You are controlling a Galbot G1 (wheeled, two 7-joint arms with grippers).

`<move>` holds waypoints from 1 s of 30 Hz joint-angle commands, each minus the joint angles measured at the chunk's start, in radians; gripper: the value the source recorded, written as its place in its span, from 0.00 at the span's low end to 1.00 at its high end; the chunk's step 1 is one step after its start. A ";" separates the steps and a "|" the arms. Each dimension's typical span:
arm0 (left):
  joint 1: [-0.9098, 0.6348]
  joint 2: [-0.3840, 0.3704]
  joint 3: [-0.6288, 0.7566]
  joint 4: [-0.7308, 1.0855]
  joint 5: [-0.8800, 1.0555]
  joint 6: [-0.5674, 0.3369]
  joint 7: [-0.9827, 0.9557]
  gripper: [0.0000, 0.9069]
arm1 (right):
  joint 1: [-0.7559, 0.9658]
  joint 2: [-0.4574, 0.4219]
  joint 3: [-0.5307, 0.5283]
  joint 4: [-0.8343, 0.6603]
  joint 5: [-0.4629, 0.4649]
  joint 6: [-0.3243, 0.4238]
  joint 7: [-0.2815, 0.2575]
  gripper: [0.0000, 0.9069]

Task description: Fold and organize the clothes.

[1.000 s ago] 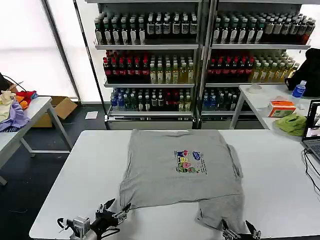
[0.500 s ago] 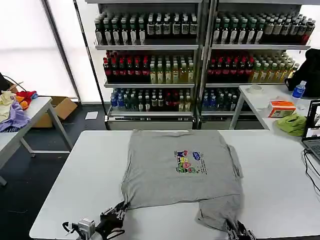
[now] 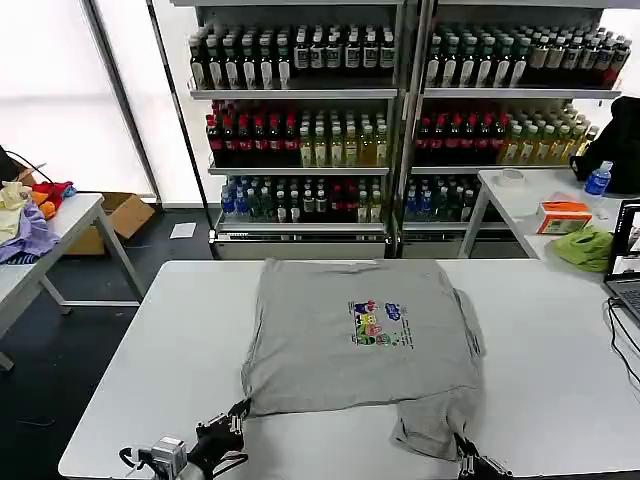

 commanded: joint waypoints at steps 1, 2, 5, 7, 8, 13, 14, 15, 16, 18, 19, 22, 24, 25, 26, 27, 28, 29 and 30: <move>0.118 0.003 -0.083 -0.144 0.014 0.019 -0.006 0.04 | -0.081 -0.010 0.010 0.071 0.053 -0.004 -0.007 0.00; 0.146 0.004 -0.098 -0.159 0.035 0.034 -0.003 0.03 | -0.101 -0.015 0.009 0.082 0.049 -0.003 -0.010 0.00; 0.185 0.013 -0.117 -0.184 0.056 0.071 0.005 0.04 | -0.136 -0.023 0.004 0.102 0.015 -0.007 -0.029 0.00; 0.209 0.016 -0.131 -0.200 0.061 0.087 0.008 0.04 | -0.150 -0.029 0.002 0.114 0.008 -0.005 -0.054 0.00; 0.228 0.019 -0.140 -0.211 0.064 0.094 0.011 0.04 | -0.163 -0.039 0.002 0.122 0.002 -0.006 -0.074 0.00; 0.288 0.035 -0.173 -0.265 0.048 0.104 0.003 0.03 | -0.168 -0.057 0.002 0.125 -0.007 -0.002 -0.112 0.00; 0.295 0.044 -0.179 -0.268 0.044 0.104 0.002 0.03 | -0.167 -0.061 0.003 0.130 -0.001 0.007 -0.117 0.00; 0.296 0.049 -0.183 -0.278 0.044 0.105 0.002 0.03 | -0.163 -0.062 0.002 0.139 0.008 0.019 -0.114 0.00; 0.291 0.054 -0.184 -0.278 0.045 0.105 0.001 0.03 | -0.156 -0.062 -0.001 0.143 0.015 0.034 -0.109 0.00; 0.273 0.064 -0.182 -0.266 0.041 0.105 0.003 0.03 | -0.127 -0.056 -0.012 0.152 0.045 0.080 -0.087 0.00; 0.244 0.069 -0.180 -0.253 0.035 0.104 0.006 0.04 | -0.106 -0.050 -0.014 0.154 0.071 0.096 -0.075 0.00; 0.149 0.093 -0.164 -0.202 -0.033 0.104 0.015 0.03 | -0.029 -0.039 -0.010 0.149 0.156 0.106 -0.041 0.00; 0.073 0.112 -0.148 -0.172 -0.077 0.104 0.019 0.03 | 0.084 -0.036 -0.003 0.120 0.190 0.106 -0.012 0.00; 0.024 0.117 -0.141 -0.149 -0.078 0.104 0.033 0.03 | 0.130 -0.038 0.000 0.101 0.211 0.109 -0.008 0.00; -0.014 0.117 -0.135 -0.114 -0.091 0.103 0.049 0.03 | 0.180 -0.041 0.000 0.074 0.230 0.114 -0.001 0.00; -0.046 0.116 -0.130 -0.093 -0.110 0.103 0.047 0.03 | 0.243 -0.040 0.002 0.041 0.230 0.114 0.003 0.00; -0.092 0.112 -0.124 -0.072 -0.122 0.104 0.040 0.03 | 0.268 -0.038 0.004 0.021 0.220 0.111 0.004 0.00; -0.126 0.112 -0.124 -0.057 -0.125 0.104 0.046 0.04 | 0.313 -0.032 0.009 -0.012 0.207 0.110 0.009 0.00; -0.152 0.120 -0.124 -0.049 -0.139 0.105 0.046 0.04 | 0.339 -0.037 0.014 -0.032 0.212 0.109 0.018 0.00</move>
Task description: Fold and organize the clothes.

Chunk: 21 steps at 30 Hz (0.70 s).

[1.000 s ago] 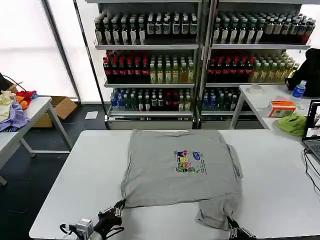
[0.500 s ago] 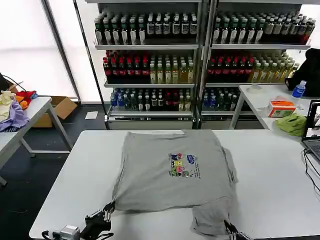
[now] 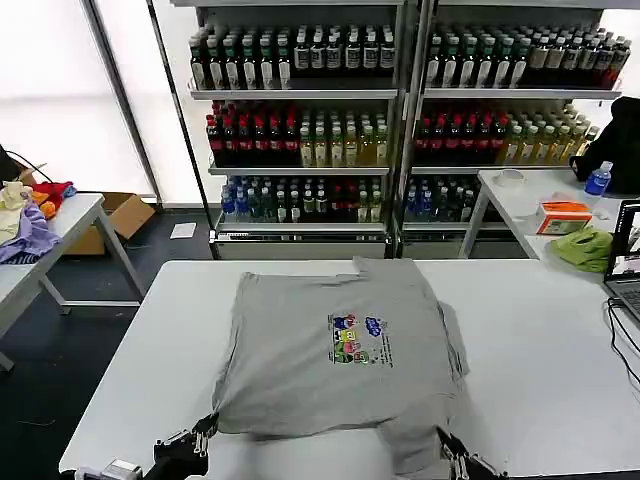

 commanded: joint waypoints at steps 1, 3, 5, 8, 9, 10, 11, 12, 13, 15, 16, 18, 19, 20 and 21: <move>-0.332 0.048 0.014 0.141 -0.145 0.013 0.025 0.04 | 0.246 0.002 0.007 -0.099 0.071 0.024 0.035 0.00; -0.391 0.077 0.017 0.171 -0.177 0.013 0.034 0.04 | 0.288 -0.007 0.008 -0.120 0.080 0.012 0.046 0.00; -0.440 0.109 0.032 0.208 -0.183 0.012 0.057 0.04 | 0.331 -0.016 0.001 -0.152 0.079 0.004 0.050 0.00; -0.506 0.123 0.059 0.272 -0.200 0.012 0.060 0.04 | 0.421 -0.020 -0.018 -0.228 0.059 -0.002 0.062 0.00; -0.525 0.123 0.064 0.281 -0.203 0.012 0.061 0.04 | 0.442 -0.021 -0.021 -0.244 0.056 -0.007 0.066 0.00; -0.562 0.120 0.074 0.323 -0.209 0.012 0.063 0.04 | 0.457 -0.022 -0.024 -0.255 0.051 -0.010 0.070 0.00; -0.583 0.116 0.082 0.339 -0.214 0.012 0.063 0.03 | 0.498 -0.025 -0.033 -0.290 0.026 -0.015 0.065 0.00; -0.591 0.114 0.088 0.352 -0.216 0.012 0.064 0.04 | 0.516 -0.029 -0.036 -0.305 0.020 -0.016 0.064 0.00; -0.622 0.108 0.101 0.391 -0.219 0.012 0.066 0.04 | 0.544 -0.034 -0.050 -0.323 0.013 -0.020 0.064 0.00; -0.657 0.097 0.120 0.422 -0.215 0.012 0.066 0.04 | 0.584 -0.041 -0.067 -0.365 -0.023 -0.022 0.054 0.00; -0.685 0.088 0.134 0.459 -0.214 0.011 0.067 0.04 | 0.612 -0.043 -0.082 -0.408 -0.055 -0.021 0.046 0.00; -0.717 0.078 0.153 0.499 -0.203 0.011 0.068 0.04 | 0.632 -0.044 -0.098 -0.450 -0.086 -0.018 0.039 0.00; -0.741 0.072 0.167 0.533 -0.191 0.010 0.075 0.07 | 0.645 -0.042 -0.107 -0.474 -0.097 -0.017 0.040 0.00; -0.756 0.066 0.177 0.556 -0.183 0.011 0.076 0.54 | 0.658 -0.039 -0.116 -0.500 -0.109 -0.016 0.038 0.12; -0.764 0.064 0.183 0.572 -0.176 0.010 0.079 1.00 | 0.662 -0.038 -0.120 -0.511 -0.117 -0.015 0.038 1.00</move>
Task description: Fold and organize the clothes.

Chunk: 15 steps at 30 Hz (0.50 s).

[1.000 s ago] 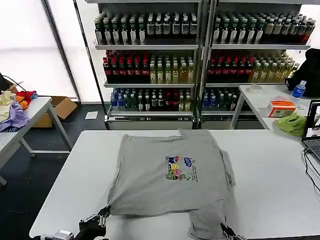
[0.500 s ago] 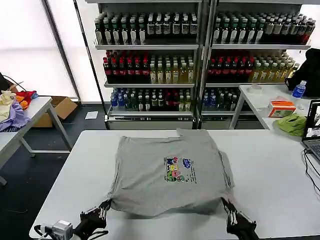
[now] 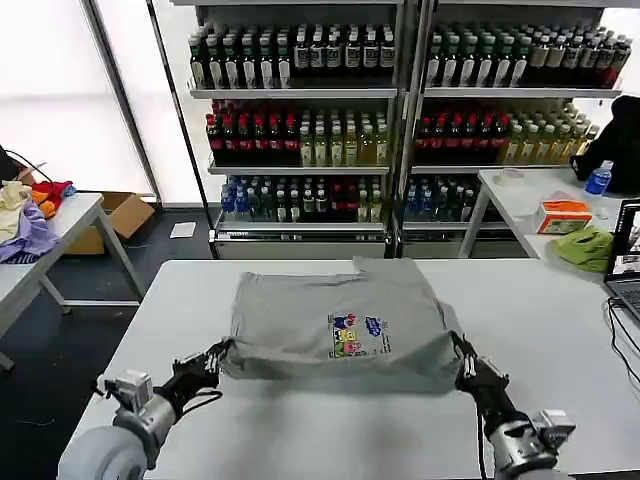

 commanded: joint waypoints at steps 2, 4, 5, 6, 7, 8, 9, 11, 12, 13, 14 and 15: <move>-0.297 -0.019 0.108 0.310 0.015 0.001 0.037 1.00 | 0.178 -0.004 -0.057 -0.199 -0.097 -0.002 0.000 1.00; -0.307 -0.025 0.115 0.351 0.039 0.001 0.043 1.00 | 0.192 0.000 -0.076 -0.223 -0.111 -0.006 -0.007 1.00; -0.310 -0.029 0.117 0.364 0.052 0.001 0.044 1.00 | 0.209 0.010 -0.087 -0.249 -0.121 -0.002 -0.006 1.00; -0.311 -0.032 0.117 0.369 0.060 -0.004 0.043 1.00 | 0.217 0.015 -0.089 -0.267 -0.128 -0.001 -0.006 1.00; -0.311 -0.034 0.117 0.384 0.069 -0.021 0.041 1.00 | 0.235 0.021 -0.095 -0.295 -0.142 -0.001 -0.008 1.00; -0.310 -0.035 0.114 0.389 0.080 -0.025 0.036 1.00 | 0.243 0.024 -0.098 -0.304 -0.144 0.000 -0.009 1.00; -0.308 -0.038 0.109 0.390 0.085 -0.026 0.033 1.00 | 0.252 0.031 -0.101 -0.314 -0.145 0.001 -0.013 1.00; -0.287 -0.034 0.092 0.377 0.084 -0.027 0.032 1.00 | 0.273 0.036 -0.118 -0.325 -0.148 0.002 -0.018 1.00; -0.278 -0.031 0.084 0.369 0.085 -0.027 0.031 1.00 | 0.280 0.038 -0.123 -0.325 -0.150 0.001 -0.017 1.00; -0.262 -0.029 0.077 0.359 0.087 -0.028 0.030 1.00 | 0.288 0.040 -0.129 -0.321 -0.152 -0.003 -0.018 1.00; -0.245 -0.026 0.067 0.347 0.087 -0.031 0.030 1.00 | 0.290 0.040 -0.133 -0.319 -0.155 -0.004 -0.017 1.00; -0.233 -0.024 0.059 0.333 0.087 -0.031 0.030 1.00 | 0.292 0.042 -0.136 -0.313 -0.165 -0.004 -0.017 1.00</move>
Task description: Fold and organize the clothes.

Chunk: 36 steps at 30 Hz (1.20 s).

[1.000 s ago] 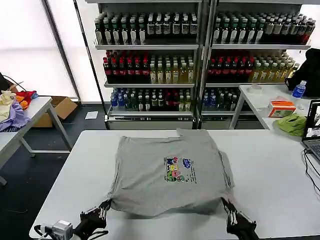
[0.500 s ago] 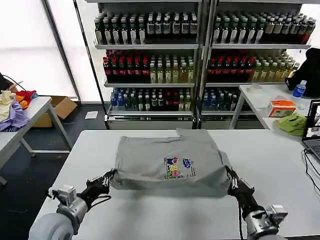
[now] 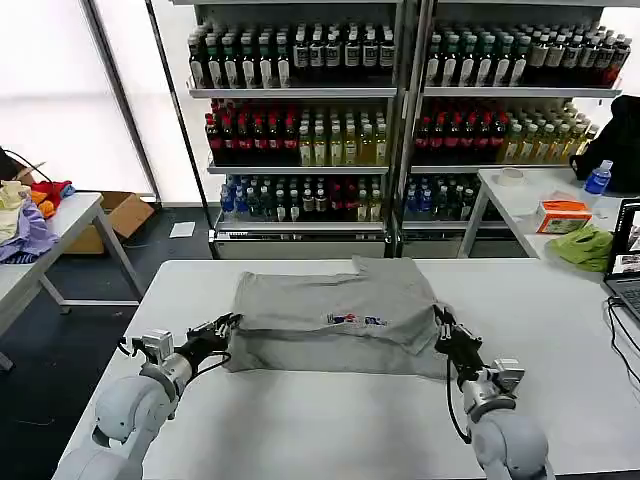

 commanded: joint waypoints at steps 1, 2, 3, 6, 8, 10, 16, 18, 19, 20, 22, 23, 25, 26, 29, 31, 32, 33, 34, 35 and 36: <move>0.003 0.005 -0.029 0.054 0.040 -0.018 -0.001 1.00 | 0.088 0.011 -0.043 -0.079 -0.051 -0.005 -0.006 1.00; 0.021 0.006 -0.037 0.030 0.045 -0.018 -0.005 1.00 | 0.077 0.007 -0.041 -0.064 -0.051 -0.011 -0.007 1.00; 0.041 0.007 -0.045 0.007 0.048 -0.018 -0.006 1.00 | 0.056 0.004 -0.036 -0.038 -0.051 -0.020 -0.007 1.00; 0.126 0.011 -0.057 -0.074 0.052 -0.019 -0.014 1.00 | -0.024 -0.004 -0.008 0.046 -0.051 -0.054 0.014 1.00; 0.191 0.010 -0.058 -0.121 0.062 -0.019 -0.023 1.00 | -0.080 -0.014 0.018 0.097 -0.060 -0.077 0.032 1.00; 0.242 0.004 -0.057 -0.146 0.063 -0.021 -0.028 1.00 | -0.141 -0.021 0.042 0.141 -0.080 -0.082 0.034 1.00; 0.284 -0.031 -0.013 -0.148 0.062 -0.030 -0.043 1.00 | -0.276 -0.010 0.080 0.190 -0.157 -0.109 0.088 1.00; 0.288 -0.048 0.002 -0.151 0.073 -0.032 -0.049 1.00 | -0.295 -0.001 0.080 0.199 -0.156 -0.108 0.094 1.00; 0.288 -0.050 0.005 -0.153 0.080 -0.035 -0.048 1.00 | -0.304 0.003 0.079 0.206 -0.152 -0.108 0.090 1.00; 0.289 -0.052 0.010 -0.154 0.088 -0.038 -0.046 1.00 | -0.311 0.006 0.077 0.210 -0.147 -0.108 0.093 0.97; 0.283 -0.056 0.016 -0.150 0.094 -0.039 -0.045 1.00 | -0.315 0.012 0.073 0.202 -0.139 -0.108 0.100 0.88; 0.278 -0.055 0.017 -0.144 0.095 -0.039 -0.043 1.00 | -0.314 0.013 0.069 0.196 -0.140 -0.109 0.107 0.88; 0.269 -0.053 0.018 -0.132 0.099 -0.042 -0.038 1.00 | -0.314 0.016 0.063 0.181 -0.140 -0.110 0.119 0.86; 0.265 -0.052 0.018 -0.124 0.099 -0.046 -0.034 1.00 | -0.314 0.020 0.061 0.176 -0.140 -0.112 0.127 0.73; 0.256 -0.050 0.021 -0.102 0.099 -0.054 -0.022 0.89 | -0.321 0.034 0.062 0.168 -0.129 -0.124 0.134 0.00; 0.249 -0.053 0.024 -0.088 0.099 -0.057 -0.021 0.63 | -0.319 0.034 0.060 0.156 -0.114 -0.120 0.133 0.00; 0.244 -0.054 0.024 -0.085 0.099 -0.057 -0.018 0.29 | -0.316 0.035 0.058 0.147 -0.107 -0.117 0.131 0.00; 0.240 -0.057 0.024 -0.076 0.099 -0.063 -0.013 0.12 | -0.313 0.037 0.056 0.139 -0.106 -0.110 0.130 0.00; 0.238 -0.058 0.024 -0.069 0.099 -0.070 -0.010 0.07 | -0.312 0.037 0.054 0.138 -0.106 -0.107 0.127 0.00; 0.237 -0.059 0.025 -0.064 0.099 -0.075 -0.007 0.01 | -0.312 0.038 0.051 0.139 -0.105 -0.105 0.121 0.00; 0.230 -0.064 0.026 -0.059 0.097 -0.075 -0.007 0.01 | -0.313 0.038 0.047 0.140 -0.104 -0.102 0.114 0.00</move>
